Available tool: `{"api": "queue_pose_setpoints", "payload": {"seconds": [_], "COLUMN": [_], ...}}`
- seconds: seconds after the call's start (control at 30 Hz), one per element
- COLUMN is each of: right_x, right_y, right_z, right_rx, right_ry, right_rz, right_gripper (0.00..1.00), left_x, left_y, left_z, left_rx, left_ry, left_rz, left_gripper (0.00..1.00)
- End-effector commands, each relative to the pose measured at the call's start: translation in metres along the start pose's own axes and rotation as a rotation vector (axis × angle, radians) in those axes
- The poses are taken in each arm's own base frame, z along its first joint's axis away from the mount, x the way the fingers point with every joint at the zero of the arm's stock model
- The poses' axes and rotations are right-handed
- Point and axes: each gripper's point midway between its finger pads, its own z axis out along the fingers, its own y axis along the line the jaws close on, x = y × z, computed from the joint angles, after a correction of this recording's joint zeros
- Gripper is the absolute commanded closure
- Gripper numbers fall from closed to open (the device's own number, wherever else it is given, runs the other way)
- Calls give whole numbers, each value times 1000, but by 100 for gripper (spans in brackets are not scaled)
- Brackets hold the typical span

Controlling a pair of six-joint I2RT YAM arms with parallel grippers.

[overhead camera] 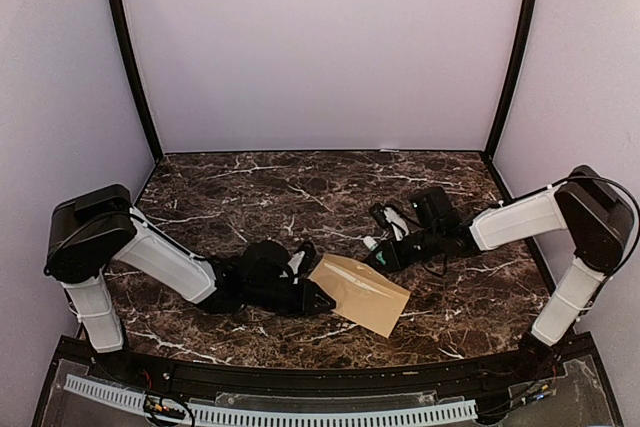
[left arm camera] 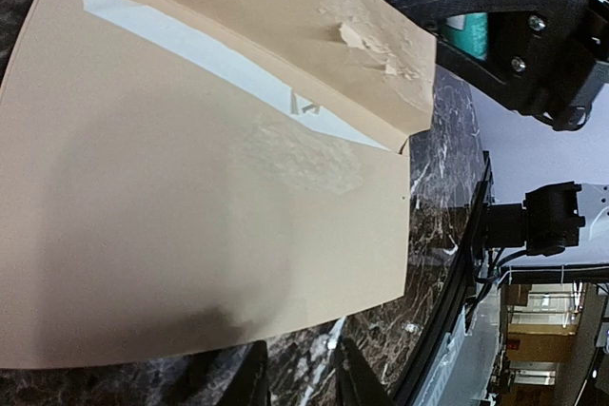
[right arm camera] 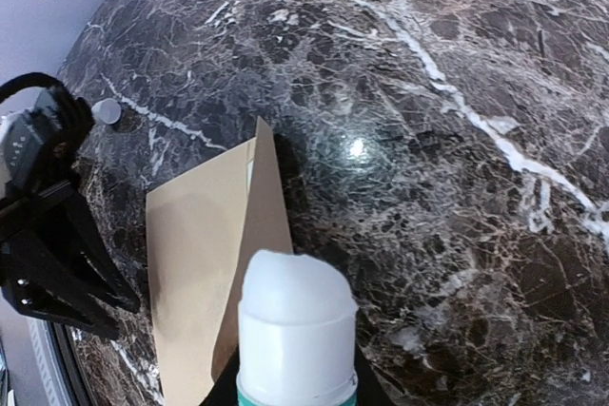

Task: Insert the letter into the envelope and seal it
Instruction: Seal the envelope flap on the envelope.

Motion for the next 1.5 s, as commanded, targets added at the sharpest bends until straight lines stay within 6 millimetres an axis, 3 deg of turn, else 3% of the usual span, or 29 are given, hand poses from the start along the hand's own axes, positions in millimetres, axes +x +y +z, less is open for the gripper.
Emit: {"api": "queue_pose_setpoints", "payload": {"seconds": [0.0,0.2,0.57,0.9,1.23,1.47], "right_x": [-4,5,20,30,47,55], "right_y": [26,38,48,38,31,24], "right_z": [-1,-2,6,15,19,22], "right_rx": [-96,-134,-164,-142,-123,-98], "right_ry": [-36,-35,-10,7,36,49], "right_rz": [-42,-20,-2,50,84,100], "right_gripper": [100,100,100,100,100,100], "left_x": [-4,1,2,2,-2,-16], "left_y": [9,24,29,29,23,5], "left_z": [6,11,11,11,12,9], "left_rx": [-13,-44,-56,-57,-47,-24], "left_ry": [-11,0,1,5,2,-20], "left_rz": [13,-4,-9,-6,5,30], "left_gripper": [79,83,83,84,85,85]}}
